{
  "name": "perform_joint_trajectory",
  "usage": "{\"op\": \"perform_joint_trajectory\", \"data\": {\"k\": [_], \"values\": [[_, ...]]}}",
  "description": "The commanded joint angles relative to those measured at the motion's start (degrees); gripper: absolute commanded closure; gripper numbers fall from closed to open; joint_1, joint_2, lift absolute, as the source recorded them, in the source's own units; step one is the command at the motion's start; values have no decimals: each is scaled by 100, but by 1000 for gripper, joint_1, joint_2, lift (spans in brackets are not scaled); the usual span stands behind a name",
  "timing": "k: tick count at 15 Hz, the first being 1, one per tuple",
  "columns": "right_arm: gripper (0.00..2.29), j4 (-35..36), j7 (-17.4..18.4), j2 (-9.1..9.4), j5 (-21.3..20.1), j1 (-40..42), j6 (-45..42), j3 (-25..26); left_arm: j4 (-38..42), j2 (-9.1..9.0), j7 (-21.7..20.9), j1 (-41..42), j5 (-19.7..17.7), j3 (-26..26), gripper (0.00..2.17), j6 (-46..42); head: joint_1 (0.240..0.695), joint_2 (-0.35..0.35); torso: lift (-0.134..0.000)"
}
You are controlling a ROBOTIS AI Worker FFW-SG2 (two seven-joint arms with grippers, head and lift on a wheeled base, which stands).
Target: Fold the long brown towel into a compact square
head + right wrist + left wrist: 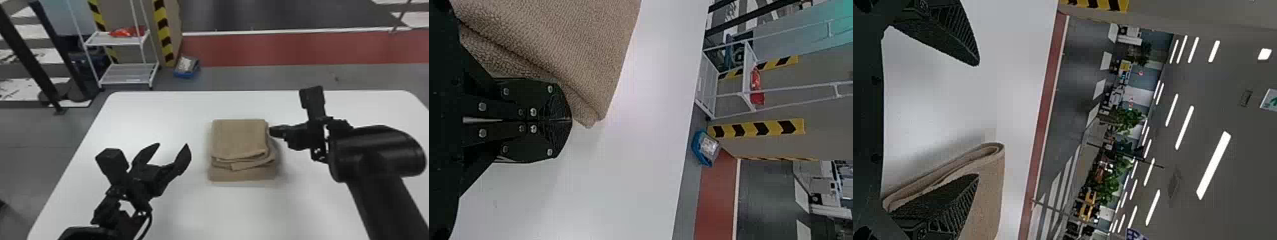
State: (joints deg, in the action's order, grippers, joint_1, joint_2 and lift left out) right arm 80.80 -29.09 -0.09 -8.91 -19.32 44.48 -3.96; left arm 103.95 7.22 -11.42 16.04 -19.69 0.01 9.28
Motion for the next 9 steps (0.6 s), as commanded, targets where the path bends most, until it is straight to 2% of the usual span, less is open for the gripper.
{"op": "perform_joint_trajectory", "data": {"k": [1, 2, 3, 5, 7, 8, 9], "values": [[2138, 1087, 114, 14, 126, 570, 101, 255, 2, 17, 0, 22, 1, 35, 80, 0, 695, 75, -123], [2118, 1825, 149, 14, 135, 930, 206, 396, -6, 17, 0, 13, 1, 35, 80, 0, 695, 71, -123], [1980, 2441, 281, 14, 135, 1317, 171, 475, 2, 17, -9, 13, 1, 35, 80, 0, 695, 66, -123], [1453, 3548, 430, 14, 135, 2214, -339, 545, 29, 8, -44, 13, 1, -9, 80, -18, 695, 49, -123], [458, 4304, 509, 14, 170, 3145, -1340, 704, 29, 8, -62, 30, 1, -27, 80, -176, 695, 26, -123], [319, 4427, 580, 14, 196, 3506, -1938, 765, 29, 8, -71, 39, 1, -18, 80, -176, 695, 21, -123], [299, 4497, 615, 14, 293, 3752, -2272, 800, 29, 8, -71, 83, 1, -9, 80, -246, 695, 15, -123]]}}
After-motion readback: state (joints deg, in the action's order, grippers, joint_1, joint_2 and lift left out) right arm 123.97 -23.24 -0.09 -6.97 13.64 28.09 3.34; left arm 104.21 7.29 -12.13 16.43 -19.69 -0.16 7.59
